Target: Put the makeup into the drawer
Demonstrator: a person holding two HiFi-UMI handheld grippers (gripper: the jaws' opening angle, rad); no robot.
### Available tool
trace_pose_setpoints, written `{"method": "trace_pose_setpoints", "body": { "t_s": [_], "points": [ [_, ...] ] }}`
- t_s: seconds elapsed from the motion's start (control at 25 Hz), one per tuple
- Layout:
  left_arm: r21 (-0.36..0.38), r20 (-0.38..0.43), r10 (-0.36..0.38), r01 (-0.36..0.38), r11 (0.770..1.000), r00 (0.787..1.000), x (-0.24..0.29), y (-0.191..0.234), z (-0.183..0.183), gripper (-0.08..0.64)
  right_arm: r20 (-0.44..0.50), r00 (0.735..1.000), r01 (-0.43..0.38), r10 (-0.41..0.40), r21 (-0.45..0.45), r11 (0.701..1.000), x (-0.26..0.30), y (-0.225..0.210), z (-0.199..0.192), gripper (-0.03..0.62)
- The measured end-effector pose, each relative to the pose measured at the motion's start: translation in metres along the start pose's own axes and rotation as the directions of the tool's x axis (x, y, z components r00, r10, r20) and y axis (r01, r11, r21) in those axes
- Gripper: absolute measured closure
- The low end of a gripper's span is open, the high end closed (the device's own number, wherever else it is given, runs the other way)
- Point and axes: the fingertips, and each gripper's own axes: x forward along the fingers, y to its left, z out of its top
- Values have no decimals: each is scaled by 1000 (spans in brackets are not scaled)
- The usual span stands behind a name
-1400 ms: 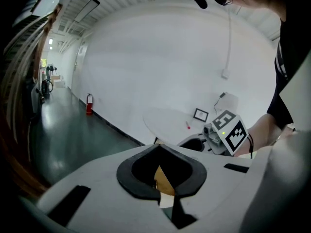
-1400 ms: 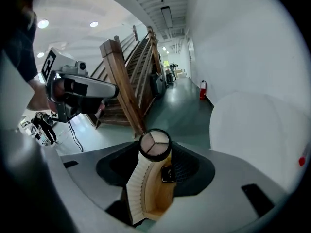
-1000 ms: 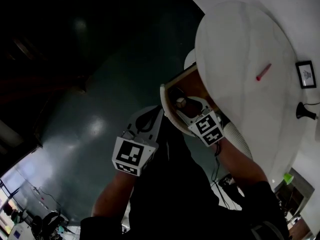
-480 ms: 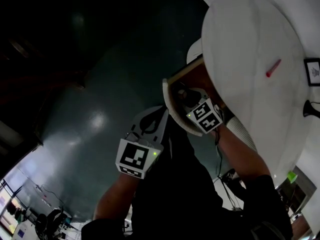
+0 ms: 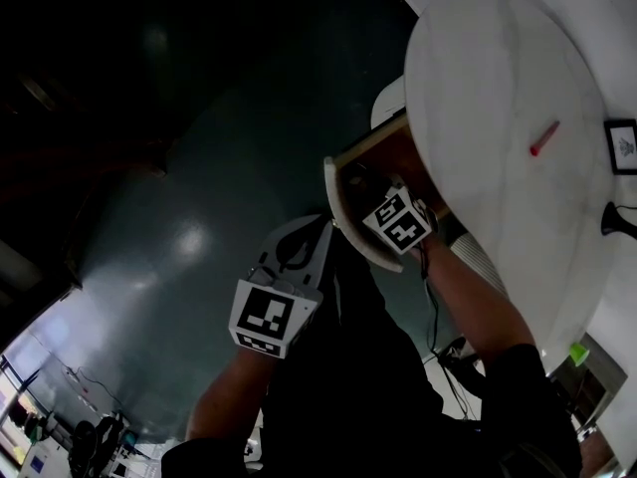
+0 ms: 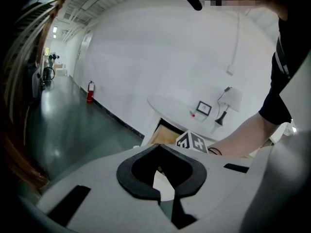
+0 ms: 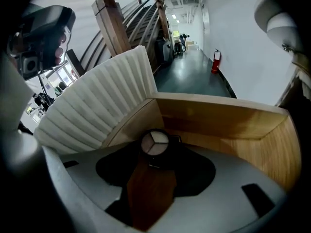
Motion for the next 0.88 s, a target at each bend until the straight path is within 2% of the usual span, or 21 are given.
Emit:
{"method": "trace_pose_setpoints", "body": {
  "t_s": [0.28, 0.6, 0.88],
  "points": [
    [3, 26, 11, -11, 1000, 1000, -6, -1, 12, 548, 10, 1000, -5, 5, 15, 1000, -16, -4, 8, 380],
    [8, 81, 34, -35, 999, 996, -33, -7, 53, 548, 112, 994, 1, -10, 75, 997, -76, 17, 41, 380],
    [43, 129, 24, -30, 999, 991, -68, -26, 94, 548, 226, 974, -10, -25, 151, 988, -141, 50, 72, 380]
  ]
}}
